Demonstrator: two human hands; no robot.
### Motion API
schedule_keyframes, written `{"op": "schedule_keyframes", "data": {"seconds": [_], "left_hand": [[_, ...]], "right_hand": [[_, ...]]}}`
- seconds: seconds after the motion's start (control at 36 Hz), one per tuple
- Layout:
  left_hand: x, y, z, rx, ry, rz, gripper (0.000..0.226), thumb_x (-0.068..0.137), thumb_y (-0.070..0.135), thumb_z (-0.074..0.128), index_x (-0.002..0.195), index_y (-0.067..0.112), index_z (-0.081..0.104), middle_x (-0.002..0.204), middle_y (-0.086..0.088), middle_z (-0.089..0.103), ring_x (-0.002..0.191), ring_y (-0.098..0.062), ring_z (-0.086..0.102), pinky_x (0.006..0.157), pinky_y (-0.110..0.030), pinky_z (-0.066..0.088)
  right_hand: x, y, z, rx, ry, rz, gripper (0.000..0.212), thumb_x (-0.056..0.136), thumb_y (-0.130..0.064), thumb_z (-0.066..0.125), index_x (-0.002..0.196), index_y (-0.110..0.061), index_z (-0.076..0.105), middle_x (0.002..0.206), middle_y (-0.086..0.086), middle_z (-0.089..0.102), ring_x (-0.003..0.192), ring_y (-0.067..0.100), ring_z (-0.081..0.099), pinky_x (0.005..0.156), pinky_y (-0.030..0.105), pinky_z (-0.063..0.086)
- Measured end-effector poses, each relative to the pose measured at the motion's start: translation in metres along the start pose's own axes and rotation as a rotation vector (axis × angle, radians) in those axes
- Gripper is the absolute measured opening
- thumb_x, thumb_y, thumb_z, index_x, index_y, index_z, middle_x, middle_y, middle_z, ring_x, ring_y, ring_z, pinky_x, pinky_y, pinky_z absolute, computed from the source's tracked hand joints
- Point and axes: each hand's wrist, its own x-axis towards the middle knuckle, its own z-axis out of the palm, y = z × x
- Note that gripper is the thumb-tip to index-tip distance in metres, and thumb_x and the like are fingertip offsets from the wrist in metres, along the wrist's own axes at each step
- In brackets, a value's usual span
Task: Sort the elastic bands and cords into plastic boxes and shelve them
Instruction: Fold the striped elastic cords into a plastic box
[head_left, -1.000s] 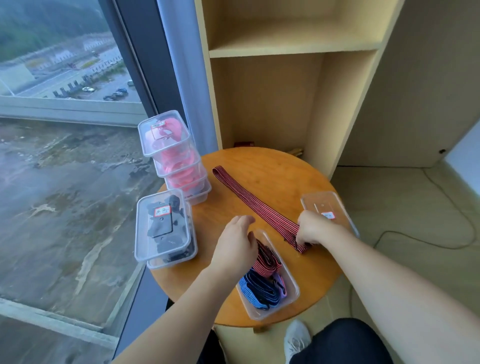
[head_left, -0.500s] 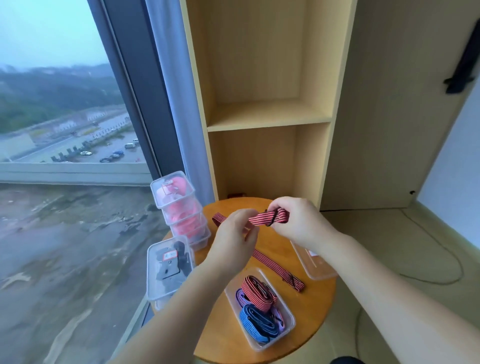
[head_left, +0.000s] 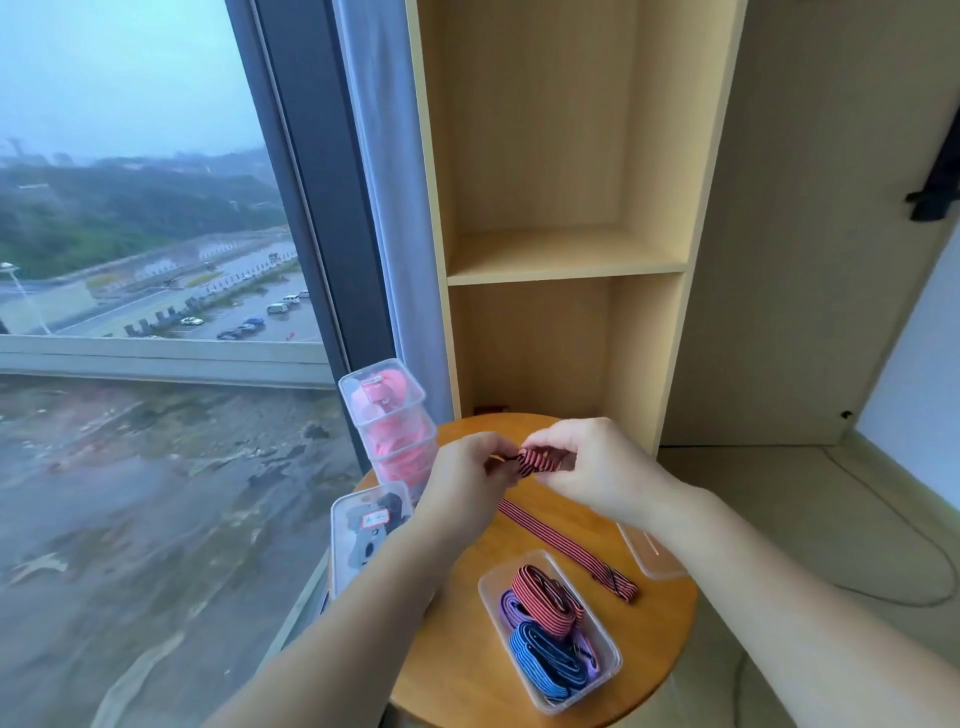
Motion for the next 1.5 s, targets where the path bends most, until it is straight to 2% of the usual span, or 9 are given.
{"op": "schedule_keyframes", "data": {"seconds": [0.11, 0.28, 0.39, 0.47, 0.67, 0.81, 0.94, 1.28, 1.5], "left_hand": [[-0.001, -0.004, -0.006, 0.073, -0.011, 0.120, 0.018, 0.093, 0.009, 0.062, 0.094, 0.025, 0.069, 0.087, 0.003, 0.069, 0.080, -0.014, 0.064, 0.072, -0.025, 0.052], [-0.002, -0.020, -0.013, 0.060, -0.074, 0.357, 0.025, 0.086, -0.004, 0.062, 0.095, 0.017, 0.070, 0.094, 0.008, 0.067, 0.087, -0.006, 0.062, 0.078, -0.014, 0.049], [-0.007, -0.026, -0.014, -0.051, -0.116, 0.429, 0.026, 0.084, -0.001, 0.060, 0.097, 0.019, 0.070, 0.101, 0.017, 0.066, 0.102, -0.004, 0.063, 0.086, -0.019, 0.053], [-0.012, -0.026, -0.016, -0.117, -0.140, 0.377, 0.030, 0.084, 0.003, 0.053, 0.093, 0.024, 0.072, 0.102, 0.018, 0.068, 0.105, -0.008, 0.063, 0.086, -0.021, 0.053], [-0.022, -0.028, -0.025, -0.167, -0.160, 0.323, 0.013, 0.084, 0.012, 0.063, 0.088, 0.014, 0.075, 0.096, 0.007, 0.072, 0.096, -0.011, 0.066, 0.086, -0.024, 0.053], [-0.021, -0.037, -0.028, -0.130, -0.165, 0.228, 0.031, 0.083, 0.002, 0.071, 0.080, 0.033, 0.068, 0.088, 0.012, 0.070, 0.084, -0.009, 0.066, 0.078, -0.028, 0.056], [-0.016, -0.041, -0.025, -0.035, -0.133, 0.006, 0.026, 0.081, 0.010, 0.076, 0.083, 0.032, 0.061, 0.087, 0.002, 0.072, 0.078, -0.012, 0.070, 0.072, -0.030, 0.060], [-0.008, -0.039, -0.017, -0.023, -0.029, -0.199, 0.017, 0.086, 0.015, 0.067, 0.073, 0.024, 0.060, 0.073, 0.002, 0.064, 0.054, -0.007, 0.062, 0.045, -0.014, 0.044], [-0.001, -0.039, -0.014, -0.310, 0.091, -0.312, 0.015, 0.083, 0.007, 0.064, 0.071, 0.015, 0.058, 0.053, 0.008, 0.065, 0.052, -0.008, 0.067, 0.053, -0.024, 0.055]], "right_hand": [[0.001, 0.008, -0.001, -0.044, -0.097, 0.028, 0.042, 0.080, -0.009, 0.070, 0.113, -0.035, 0.069, 0.091, -0.014, 0.064, 0.076, 0.000, 0.058, 0.069, 0.013, 0.050], [0.010, 0.023, -0.004, -0.081, -0.100, 0.127, 0.042, 0.085, -0.005, 0.060, 0.093, -0.047, 0.059, 0.096, -0.009, 0.065, 0.081, 0.023, 0.068, 0.072, 0.043, 0.060], [0.018, 0.025, 0.004, -0.091, -0.237, 0.110, 0.056, 0.085, -0.008, 0.063, 0.130, -0.040, 0.055, 0.110, -0.014, 0.061, 0.082, -0.008, 0.060, 0.069, 0.016, 0.053], [0.021, 0.024, 0.010, -0.052, -0.311, 0.120, 0.059, 0.086, -0.010, 0.063, 0.134, -0.044, 0.053, 0.108, -0.010, 0.062, 0.059, -0.001, 0.052, 0.057, 0.020, 0.047], [0.030, 0.017, 0.017, -0.022, -0.442, 0.051, 0.039, 0.085, -0.013, 0.066, 0.111, -0.042, 0.066, 0.115, -0.008, 0.064, 0.095, 0.007, 0.059, 0.078, 0.024, 0.048], [0.034, 0.014, 0.017, -0.156, -0.409, 0.014, 0.025, 0.079, -0.026, 0.078, 0.088, -0.042, 0.061, 0.122, -0.013, 0.059, 0.111, 0.006, 0.053, 0.095, 0.033, 0.047], [0.036, 0.010, 0.018, -0.283, -0.389, -0.021, 0.023, 0.078, -0.030, 0.079, 0.079, -0.038, 0.057, 0.095, -0.013, 0.063, 0.096, 0.008, 0.057, 0.082, 0.028, 0.050], [0.025, 0.004, 0.026, -0.208, -0.350, -0.003, 0.026, 0.079, -0.037, 0.077, 0.102, -0.029, 0.068, 0.090, -0.012, 0.067, 0.082, 0.006, 0.063, 0.075, 0.038, 0.057], [0.015, 0.007, 0.041, -0.348, -0.295, -0.032, 0.089, 0.065, -0.067, 0.074, 0.139, -0.023, 0.049, 0.129, -0.004, 0.062, 0.117, 0.017, 0.056, 0.094, 0.036, 0.051]]}}
